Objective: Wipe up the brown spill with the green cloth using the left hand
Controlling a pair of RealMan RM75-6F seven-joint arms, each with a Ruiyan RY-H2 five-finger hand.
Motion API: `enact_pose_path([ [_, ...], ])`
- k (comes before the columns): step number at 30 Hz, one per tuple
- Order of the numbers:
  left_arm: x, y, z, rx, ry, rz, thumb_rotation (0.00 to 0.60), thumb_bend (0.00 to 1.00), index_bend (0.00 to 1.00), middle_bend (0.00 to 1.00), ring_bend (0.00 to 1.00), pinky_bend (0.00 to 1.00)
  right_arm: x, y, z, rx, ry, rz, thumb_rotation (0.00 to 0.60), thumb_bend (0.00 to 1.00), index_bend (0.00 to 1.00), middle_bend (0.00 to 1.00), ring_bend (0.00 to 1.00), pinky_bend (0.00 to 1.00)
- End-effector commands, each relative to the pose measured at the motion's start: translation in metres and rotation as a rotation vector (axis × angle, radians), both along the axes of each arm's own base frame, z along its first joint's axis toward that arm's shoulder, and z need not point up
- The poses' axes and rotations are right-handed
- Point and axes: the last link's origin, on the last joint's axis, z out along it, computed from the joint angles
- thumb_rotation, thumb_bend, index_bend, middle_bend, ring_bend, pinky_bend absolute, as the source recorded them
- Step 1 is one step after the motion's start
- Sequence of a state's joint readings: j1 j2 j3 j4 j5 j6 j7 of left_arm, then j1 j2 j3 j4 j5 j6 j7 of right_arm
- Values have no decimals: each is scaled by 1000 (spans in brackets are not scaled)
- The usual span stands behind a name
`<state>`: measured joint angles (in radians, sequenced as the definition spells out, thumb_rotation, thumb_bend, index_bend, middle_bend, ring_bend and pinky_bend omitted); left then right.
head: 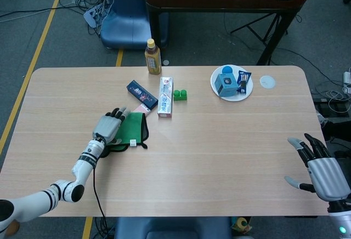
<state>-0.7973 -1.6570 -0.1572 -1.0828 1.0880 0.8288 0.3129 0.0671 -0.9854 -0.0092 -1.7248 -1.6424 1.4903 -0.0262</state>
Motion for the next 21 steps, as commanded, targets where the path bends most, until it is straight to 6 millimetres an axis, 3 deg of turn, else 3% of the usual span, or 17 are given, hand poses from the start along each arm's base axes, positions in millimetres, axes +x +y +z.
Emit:
enact_pose_path([
  [1,-8,3,-11,18,79,-34,600,171,0,0,0,174,-1,1,1,-2,1,-3,600,177,76,202,42,91],
  [10,-32,22,-8,58,181,-1,600,171,0,0,0,170,0,1,2,-5,6,-5,600,176,76,202,42,91],
  [21,-46,54,18,170,190,86,600,171,0,0,0,170,1,2,4,-9,13,-12,600,177,76,202,42,91],
])
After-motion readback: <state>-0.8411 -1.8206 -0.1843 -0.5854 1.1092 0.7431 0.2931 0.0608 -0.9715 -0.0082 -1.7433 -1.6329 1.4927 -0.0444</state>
